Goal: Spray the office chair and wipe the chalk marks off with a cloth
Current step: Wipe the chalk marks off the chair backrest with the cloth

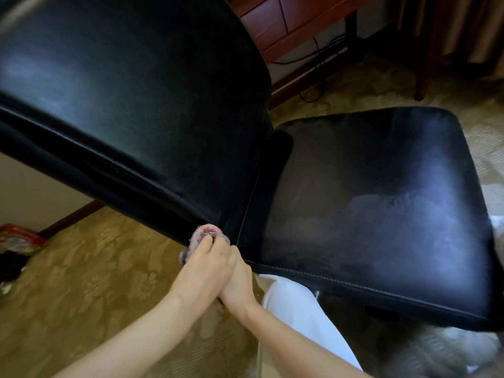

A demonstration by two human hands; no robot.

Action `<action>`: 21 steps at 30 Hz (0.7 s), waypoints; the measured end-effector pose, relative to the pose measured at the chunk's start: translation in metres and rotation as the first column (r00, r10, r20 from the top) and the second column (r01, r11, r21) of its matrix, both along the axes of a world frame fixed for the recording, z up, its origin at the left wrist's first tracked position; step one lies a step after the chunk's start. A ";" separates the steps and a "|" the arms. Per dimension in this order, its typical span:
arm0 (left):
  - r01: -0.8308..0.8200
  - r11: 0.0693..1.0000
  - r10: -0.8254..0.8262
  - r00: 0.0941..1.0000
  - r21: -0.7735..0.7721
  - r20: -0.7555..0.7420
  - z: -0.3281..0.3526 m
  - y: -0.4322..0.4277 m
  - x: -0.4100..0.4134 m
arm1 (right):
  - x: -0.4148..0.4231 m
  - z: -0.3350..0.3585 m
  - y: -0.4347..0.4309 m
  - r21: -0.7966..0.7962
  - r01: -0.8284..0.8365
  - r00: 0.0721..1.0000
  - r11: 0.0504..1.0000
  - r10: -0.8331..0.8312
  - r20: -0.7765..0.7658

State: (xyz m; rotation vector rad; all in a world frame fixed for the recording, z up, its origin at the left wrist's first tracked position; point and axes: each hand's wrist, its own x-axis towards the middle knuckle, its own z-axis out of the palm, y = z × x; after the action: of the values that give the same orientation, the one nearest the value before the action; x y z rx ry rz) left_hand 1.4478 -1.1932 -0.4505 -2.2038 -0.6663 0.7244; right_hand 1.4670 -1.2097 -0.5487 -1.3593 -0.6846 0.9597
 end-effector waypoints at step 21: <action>0.179 0.927 -0.365 0.633 0.330 0.683 0.149 0.020 -0.007 | 0.112 0.153 0.016 0.482 -0.097 0.769 0.871 -0.242 0.592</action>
State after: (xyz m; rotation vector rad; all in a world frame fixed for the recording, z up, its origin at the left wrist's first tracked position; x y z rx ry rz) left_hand 1.4404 -1.1731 -0.3016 -2.2577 -0.7146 -0.4506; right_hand 1.5788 -1.1938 -0.3957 -1.2215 -1.2862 0.1810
